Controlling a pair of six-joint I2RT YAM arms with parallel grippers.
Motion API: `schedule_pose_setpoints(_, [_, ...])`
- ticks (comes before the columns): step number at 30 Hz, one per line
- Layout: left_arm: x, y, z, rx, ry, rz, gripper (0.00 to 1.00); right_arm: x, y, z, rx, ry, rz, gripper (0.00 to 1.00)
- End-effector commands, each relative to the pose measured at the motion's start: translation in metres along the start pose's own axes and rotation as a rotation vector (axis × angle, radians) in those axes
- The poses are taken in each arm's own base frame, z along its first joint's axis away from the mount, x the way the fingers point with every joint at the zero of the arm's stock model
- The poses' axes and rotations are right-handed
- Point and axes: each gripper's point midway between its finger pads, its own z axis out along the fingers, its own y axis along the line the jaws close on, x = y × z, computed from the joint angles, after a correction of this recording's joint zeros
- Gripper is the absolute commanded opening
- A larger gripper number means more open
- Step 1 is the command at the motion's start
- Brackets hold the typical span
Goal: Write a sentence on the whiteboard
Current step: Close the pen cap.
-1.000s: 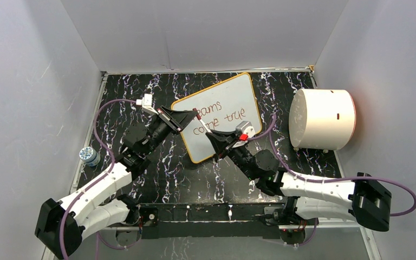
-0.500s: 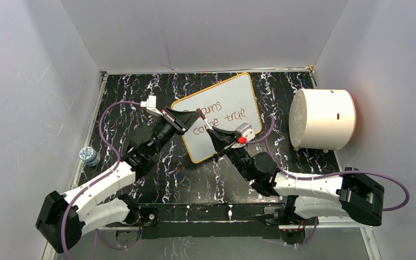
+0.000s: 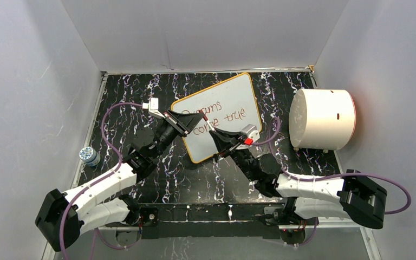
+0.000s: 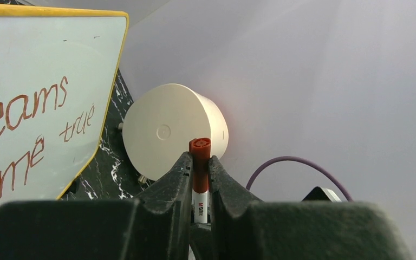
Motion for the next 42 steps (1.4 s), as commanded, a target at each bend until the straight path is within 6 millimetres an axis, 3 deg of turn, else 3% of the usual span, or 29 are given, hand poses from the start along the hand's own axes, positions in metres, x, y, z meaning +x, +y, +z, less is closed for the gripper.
schedule_pose_setpoints(1, [0.058,-0.003,-0.016,0.052,0.228,0.035,0.0,-0.046,-0.011,0.008,0.008,-0.141,0.129,0.0])
schedule_pose_setpoints(10, [0.07,-0.012,-0.014,0.097,0.254,0.057,0.0,-0.041,-0.006,0.009,-0.074,-0.115,0.253,0.0])
schedule_pose_setpoints(17, [0.044,-0.003,-0.021,0.01,0.138,0.094,0.01,-0.029,-0.026,0.002,0.004,-0.067,0.199,0.0])
schedule_pose_setpoints(20, [0.027,-0.002,-0.023,-0.055,0.09,0.141,0.27,-0.021,-0.035,-0.003,0.04,-0.037,0.152,0.0])
schedule_pose_setpoints(23, [0.013,-0.007,-0.023,-0.078,0.051,0.17,0.45,-0.015,-0.04,-0.007,0.051,-0.01,0.11,0.0])
schedule_pose_setpoints(28, [0.006,-0.018,-0.009,-0.096,0.051,0.207,0.6,-0.007,-0.038,-0.011,0.025,0.014,0.076,0.0])
schedule_pose_setpoints(34, [-0.001,-0.01,0.014,-0.188,0.057,0.225,0.62,-0.007,-0.029,-0.014,-0.029,0.013,0.091,0.0])
schedule_pose_setpoints(42, [-0.002,0.004,0.032,-0.235,0.051,0.196,0.53,-0.012,-0.024,-0.017,-0.062,-0.003,0.092,0.0])
